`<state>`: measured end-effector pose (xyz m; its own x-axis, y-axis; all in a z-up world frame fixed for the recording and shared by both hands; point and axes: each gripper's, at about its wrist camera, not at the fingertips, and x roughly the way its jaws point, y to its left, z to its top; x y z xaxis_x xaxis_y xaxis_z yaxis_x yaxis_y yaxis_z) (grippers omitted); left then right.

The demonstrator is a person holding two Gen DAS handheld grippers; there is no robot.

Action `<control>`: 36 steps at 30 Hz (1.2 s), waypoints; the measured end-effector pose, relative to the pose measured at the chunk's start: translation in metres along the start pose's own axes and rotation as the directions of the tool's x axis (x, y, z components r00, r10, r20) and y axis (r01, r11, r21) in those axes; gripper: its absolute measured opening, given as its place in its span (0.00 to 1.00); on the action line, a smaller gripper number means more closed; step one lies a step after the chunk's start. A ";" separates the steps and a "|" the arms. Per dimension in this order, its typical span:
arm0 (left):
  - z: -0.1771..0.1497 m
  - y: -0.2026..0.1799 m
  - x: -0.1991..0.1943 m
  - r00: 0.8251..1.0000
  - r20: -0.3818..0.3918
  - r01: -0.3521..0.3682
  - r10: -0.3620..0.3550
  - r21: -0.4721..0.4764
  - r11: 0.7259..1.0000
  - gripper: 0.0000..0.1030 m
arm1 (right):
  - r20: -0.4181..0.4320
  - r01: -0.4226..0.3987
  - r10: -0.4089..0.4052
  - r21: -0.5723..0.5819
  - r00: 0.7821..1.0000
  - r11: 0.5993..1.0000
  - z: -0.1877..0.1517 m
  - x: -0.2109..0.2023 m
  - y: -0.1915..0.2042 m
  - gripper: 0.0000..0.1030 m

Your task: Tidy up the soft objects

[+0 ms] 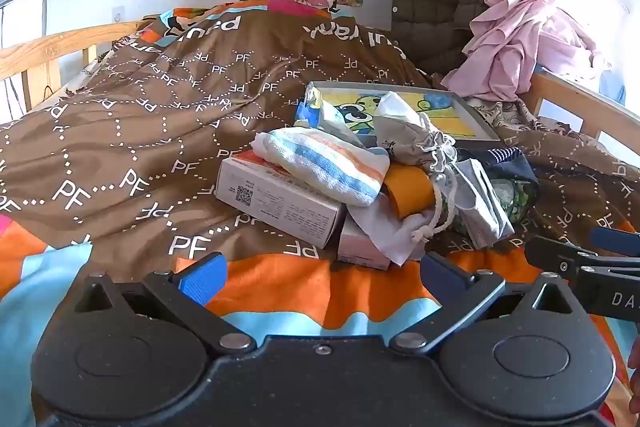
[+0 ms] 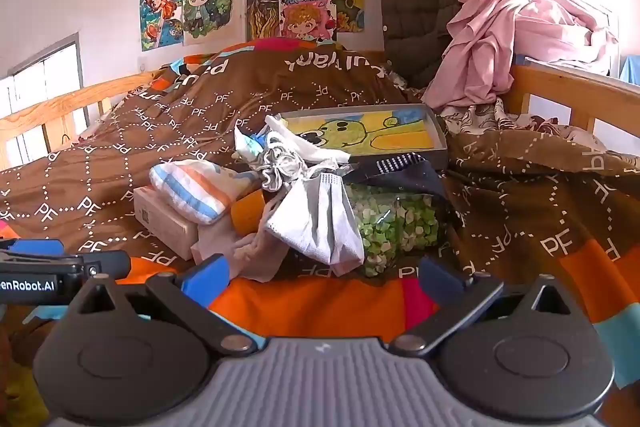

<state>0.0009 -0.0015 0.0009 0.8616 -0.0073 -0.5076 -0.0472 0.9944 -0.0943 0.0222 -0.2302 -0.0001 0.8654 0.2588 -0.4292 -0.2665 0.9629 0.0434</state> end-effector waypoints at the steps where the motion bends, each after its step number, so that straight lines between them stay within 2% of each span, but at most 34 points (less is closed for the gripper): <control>1: 0.000 0.002 -0.002 1.000 0.007 -0.007 0.007 -0.016 1.000 0.99 | 0.001 0.000 0.000 0.000 1.000 1.000 0.000 0.000 0.000 1.00; 36: -0.001 0.002 -0.004 1.000 0.013 -0.015 0.015 -0.013 1.000 0.99 | 0.004 0.002 -0.002 0.001 1.000 1.000 0.000 -0.001 0.000 1.00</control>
<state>-0.0035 0.0004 0.0018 0.8671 0.0092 -0.4981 -0.0668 0.9930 -0.0979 0.0216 -0.2304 -0.0002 0.8674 0.2572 -0.4259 -0.2642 0.9635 0.0438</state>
